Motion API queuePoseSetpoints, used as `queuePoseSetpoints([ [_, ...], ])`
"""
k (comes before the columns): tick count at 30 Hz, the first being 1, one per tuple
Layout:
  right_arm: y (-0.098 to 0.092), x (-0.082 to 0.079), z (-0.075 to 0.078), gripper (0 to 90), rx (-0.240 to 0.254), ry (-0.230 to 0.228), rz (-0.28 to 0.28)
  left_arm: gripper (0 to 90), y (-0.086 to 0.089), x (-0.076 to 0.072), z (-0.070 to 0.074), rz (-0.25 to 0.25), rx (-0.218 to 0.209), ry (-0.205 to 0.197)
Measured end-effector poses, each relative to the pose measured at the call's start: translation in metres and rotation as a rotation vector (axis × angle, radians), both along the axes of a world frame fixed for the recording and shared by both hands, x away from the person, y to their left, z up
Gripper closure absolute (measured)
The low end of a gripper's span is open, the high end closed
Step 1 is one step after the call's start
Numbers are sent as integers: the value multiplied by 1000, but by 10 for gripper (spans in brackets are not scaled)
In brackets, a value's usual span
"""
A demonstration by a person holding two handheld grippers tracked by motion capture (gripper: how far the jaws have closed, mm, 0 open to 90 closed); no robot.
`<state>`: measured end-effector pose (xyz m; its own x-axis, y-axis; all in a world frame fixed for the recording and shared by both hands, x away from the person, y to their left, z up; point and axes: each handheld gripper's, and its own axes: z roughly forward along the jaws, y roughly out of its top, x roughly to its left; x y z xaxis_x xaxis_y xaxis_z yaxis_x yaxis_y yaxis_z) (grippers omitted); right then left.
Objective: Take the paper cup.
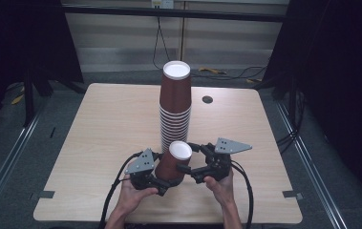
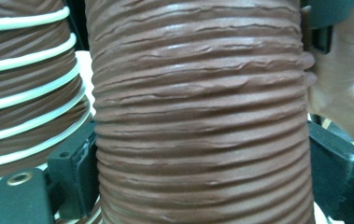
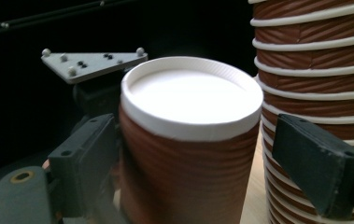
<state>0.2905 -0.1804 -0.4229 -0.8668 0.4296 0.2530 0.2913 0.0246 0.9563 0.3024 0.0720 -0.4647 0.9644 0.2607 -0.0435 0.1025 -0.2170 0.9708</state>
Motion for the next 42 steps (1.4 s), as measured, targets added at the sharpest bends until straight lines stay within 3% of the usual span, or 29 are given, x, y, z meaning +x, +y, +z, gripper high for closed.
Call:
queuePoseSetpoints([
  [9, -8, -4, -4, 254, -9, 0, 14, 131, 8, 1, 1, 13, 45, -23],
  [18, -13, -5, -9, 179, -31, 21, -23, 131, 12, 2, 2, -1, 99, -12],
  [21, -14, -5, -10, 162, -61, 31, -23, 131, 13, 2, 5, -9, 130, -8],
  [30, -15, -4, -12, 161, -121, 46, -21, 134, 17, 8, 9, 3, 161, 1],
  [38, -15, -2, -14, 164, -171, 61, -20, 135, 13, 10, 7, -18, 263, -3],
  [42, -16, -4, -11, 192, -196, 35, -37, 135, 7, 9, 12, -36, 309, -13],
])
